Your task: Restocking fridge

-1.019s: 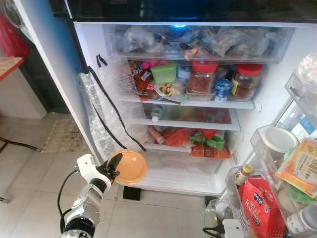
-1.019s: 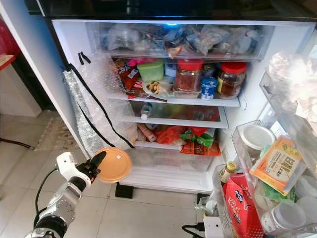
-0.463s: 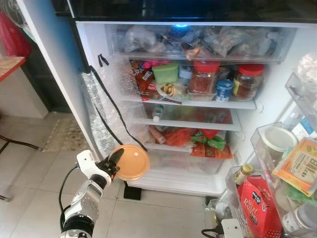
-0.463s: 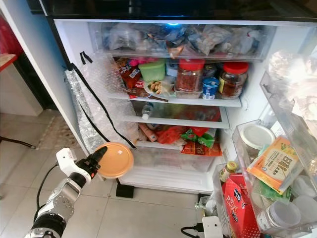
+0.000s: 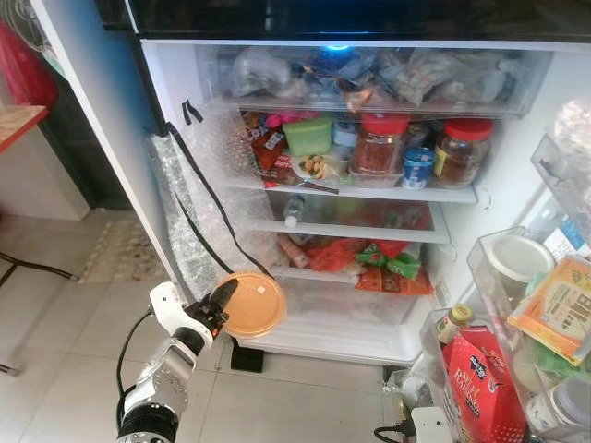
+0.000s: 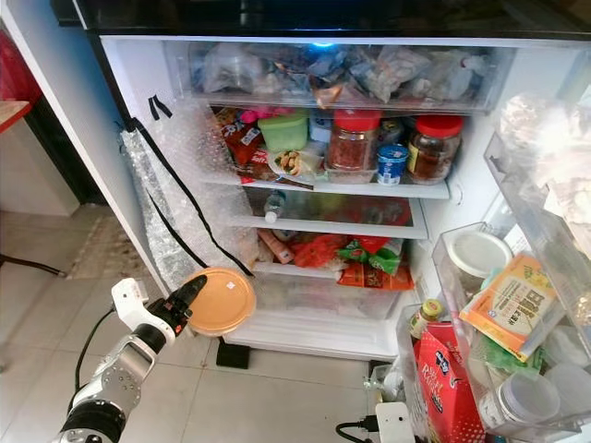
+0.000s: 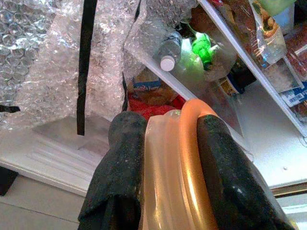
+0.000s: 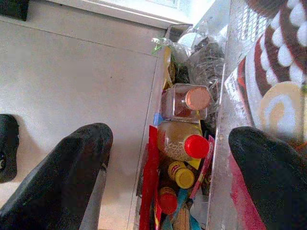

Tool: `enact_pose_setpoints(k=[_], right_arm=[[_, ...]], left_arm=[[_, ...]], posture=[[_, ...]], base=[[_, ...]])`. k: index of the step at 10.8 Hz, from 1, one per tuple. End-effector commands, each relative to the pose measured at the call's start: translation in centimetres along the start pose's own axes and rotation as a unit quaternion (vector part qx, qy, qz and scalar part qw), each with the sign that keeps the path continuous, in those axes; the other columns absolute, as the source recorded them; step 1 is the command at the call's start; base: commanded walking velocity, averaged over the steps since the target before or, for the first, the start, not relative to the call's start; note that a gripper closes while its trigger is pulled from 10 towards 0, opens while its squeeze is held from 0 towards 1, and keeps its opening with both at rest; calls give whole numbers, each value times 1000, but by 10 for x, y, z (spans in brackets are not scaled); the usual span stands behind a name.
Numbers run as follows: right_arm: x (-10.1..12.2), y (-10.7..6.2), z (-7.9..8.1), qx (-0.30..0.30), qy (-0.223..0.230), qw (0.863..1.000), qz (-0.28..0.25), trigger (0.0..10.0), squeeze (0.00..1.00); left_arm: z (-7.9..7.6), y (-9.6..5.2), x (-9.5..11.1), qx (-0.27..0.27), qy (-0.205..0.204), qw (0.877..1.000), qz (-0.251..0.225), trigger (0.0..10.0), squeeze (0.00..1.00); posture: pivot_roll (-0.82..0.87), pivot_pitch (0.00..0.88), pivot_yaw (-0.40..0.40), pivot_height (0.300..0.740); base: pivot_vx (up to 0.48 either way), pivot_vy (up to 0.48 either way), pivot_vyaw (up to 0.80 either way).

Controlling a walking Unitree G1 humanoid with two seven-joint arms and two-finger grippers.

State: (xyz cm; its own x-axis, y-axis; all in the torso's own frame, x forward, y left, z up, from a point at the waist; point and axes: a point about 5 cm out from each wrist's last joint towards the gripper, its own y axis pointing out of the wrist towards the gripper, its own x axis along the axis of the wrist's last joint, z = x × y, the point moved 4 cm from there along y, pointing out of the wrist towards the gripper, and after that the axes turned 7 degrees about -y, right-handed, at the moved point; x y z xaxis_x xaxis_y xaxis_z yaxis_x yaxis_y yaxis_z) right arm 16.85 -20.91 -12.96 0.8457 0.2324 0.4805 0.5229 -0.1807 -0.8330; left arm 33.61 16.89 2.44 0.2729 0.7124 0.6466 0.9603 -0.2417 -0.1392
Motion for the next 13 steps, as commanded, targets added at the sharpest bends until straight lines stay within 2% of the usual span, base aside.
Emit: enact_pose_setpoints(k=[1,9,13], right_arm=[[11,2,-7,-14,-3,1000,-15,10000,0],[15,2,-5,-16,-7,1000,-17,10000,0],[16,2,-1,-11,-5,1000,-19,10000,0]], left_arm=[[-4,1,7,-11,3,1000,-6,10000,0],[-9,0,2,-27,-4,1000,12,10000,0],[-16,-1,-10,-48,-19,998,43,10000,0]], posture=[[22,0,15,740],[24,0,17,740],[25,0,19,740]], base=[[285,0,0],[298,0,0],[0,0,0]])
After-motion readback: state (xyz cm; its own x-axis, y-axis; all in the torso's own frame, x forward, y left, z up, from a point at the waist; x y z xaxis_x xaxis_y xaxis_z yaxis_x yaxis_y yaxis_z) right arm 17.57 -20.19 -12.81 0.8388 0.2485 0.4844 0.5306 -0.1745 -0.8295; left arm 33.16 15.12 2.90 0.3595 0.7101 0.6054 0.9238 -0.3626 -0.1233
